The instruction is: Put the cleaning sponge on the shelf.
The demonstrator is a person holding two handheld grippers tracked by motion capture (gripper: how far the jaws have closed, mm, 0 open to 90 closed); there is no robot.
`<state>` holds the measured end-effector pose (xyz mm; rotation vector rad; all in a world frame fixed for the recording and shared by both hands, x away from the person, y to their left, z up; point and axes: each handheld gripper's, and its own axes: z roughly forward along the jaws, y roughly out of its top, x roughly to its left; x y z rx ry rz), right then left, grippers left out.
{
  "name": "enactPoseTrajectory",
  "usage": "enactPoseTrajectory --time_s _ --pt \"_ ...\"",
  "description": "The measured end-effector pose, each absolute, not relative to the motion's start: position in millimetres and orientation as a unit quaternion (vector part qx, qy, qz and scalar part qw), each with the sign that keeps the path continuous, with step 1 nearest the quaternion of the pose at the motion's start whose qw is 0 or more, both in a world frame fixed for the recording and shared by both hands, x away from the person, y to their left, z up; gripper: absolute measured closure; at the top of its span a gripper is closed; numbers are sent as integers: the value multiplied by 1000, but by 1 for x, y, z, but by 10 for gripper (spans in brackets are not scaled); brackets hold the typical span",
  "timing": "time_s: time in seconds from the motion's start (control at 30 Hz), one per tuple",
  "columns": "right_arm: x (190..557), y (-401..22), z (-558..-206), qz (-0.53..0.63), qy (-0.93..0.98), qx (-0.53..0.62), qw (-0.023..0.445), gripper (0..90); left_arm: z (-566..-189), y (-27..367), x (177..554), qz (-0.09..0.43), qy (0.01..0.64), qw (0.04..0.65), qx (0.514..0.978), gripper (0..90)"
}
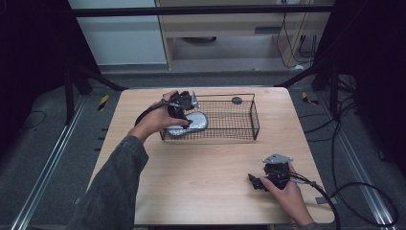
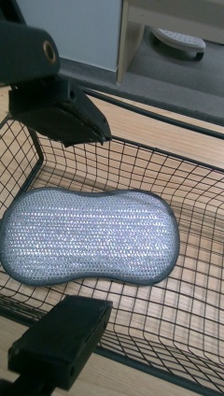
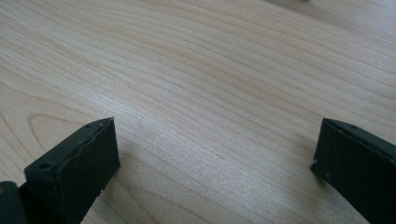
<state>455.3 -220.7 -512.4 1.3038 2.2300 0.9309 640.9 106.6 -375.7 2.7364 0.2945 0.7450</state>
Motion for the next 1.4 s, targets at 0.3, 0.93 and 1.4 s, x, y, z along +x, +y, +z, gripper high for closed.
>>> enactPoseTrajectory --time_s 0.3,0.93,1.4 --pt "455 -221 -512 332 796 466 196 4 -371 105 633 261 97 155 948 210" --pt "455 -221 -512 333 797 465 197 4 -364 100 608 258 104 196 940 279" --pt "455 -221 -512 333 796 465 197 4 -363 90 584 253 116 222 934 212"
